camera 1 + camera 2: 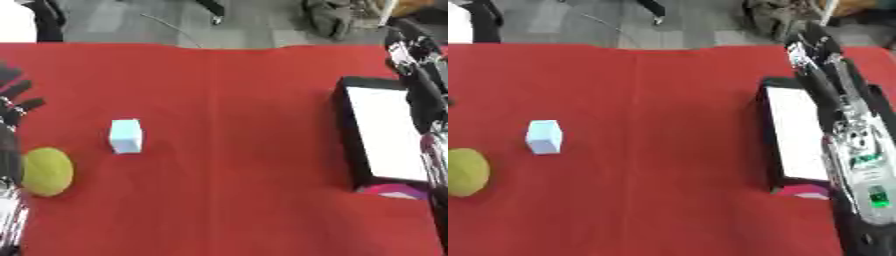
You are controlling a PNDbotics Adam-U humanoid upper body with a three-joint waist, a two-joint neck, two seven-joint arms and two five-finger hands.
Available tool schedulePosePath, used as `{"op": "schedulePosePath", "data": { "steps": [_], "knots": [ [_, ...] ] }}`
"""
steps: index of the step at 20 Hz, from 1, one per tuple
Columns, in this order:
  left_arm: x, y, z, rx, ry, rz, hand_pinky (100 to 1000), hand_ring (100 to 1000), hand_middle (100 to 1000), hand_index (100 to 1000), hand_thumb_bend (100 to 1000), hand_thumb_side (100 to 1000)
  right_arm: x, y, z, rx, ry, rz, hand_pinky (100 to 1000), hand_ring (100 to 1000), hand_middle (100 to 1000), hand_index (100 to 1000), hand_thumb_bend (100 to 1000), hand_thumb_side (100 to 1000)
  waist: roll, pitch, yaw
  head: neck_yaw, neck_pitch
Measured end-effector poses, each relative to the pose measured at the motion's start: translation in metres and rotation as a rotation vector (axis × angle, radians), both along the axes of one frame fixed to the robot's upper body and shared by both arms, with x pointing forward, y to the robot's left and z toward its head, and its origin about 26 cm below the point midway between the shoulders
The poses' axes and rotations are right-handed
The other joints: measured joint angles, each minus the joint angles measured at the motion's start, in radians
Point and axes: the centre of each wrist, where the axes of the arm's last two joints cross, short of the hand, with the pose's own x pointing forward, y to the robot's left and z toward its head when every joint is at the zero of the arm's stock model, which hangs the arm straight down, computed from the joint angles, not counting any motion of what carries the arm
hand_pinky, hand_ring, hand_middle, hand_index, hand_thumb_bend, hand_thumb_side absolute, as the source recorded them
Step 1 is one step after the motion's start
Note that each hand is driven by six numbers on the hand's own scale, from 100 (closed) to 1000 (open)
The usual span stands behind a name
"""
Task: Pick up the objects with one hand, pass them to the other hand, and then place them into the box on the other side of the table.
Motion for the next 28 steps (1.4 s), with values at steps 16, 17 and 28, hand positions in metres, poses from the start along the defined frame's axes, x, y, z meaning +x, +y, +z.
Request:
{"op": "schedulePosePath", "data": {
  "steps": [16, 17, 28],
  "knots": [
    [0.002, -0.003, 0.019, 0.105, -0.026, -0.029, 770, 848, 800, 897, 100, 785, 0.0, 0.0, 0.0, -0.002, -0.001, 0.0, 985, 1000, 943, 1000, 100, 647, 0.003, 0.0, -0.006, -0.018, 0.0],
    [0.003, -0.004, 0.029, 0.16, -0.034, -0.043, 778, 853, 799, 898, 100, 758, 0.0, 0.0, 0.0, -0.003, -0.001, -0.002, 985, 1000, 943, 1000, 100, 647, 0.005, 0.0, -0.006, -0.019, 0.0],
    [0.013, -0.03, 0.129, 1.018, 0.297, -0.284, 905, 901, 825, 912, 328, 506, -0.001, -0.001, -0.004, -0.018, 0.018, -0.004, 985, 1000, 941, 1000, 100, 650, 0.027, -0.002, -0.01, -0.016, 0.002]
  ]
}}
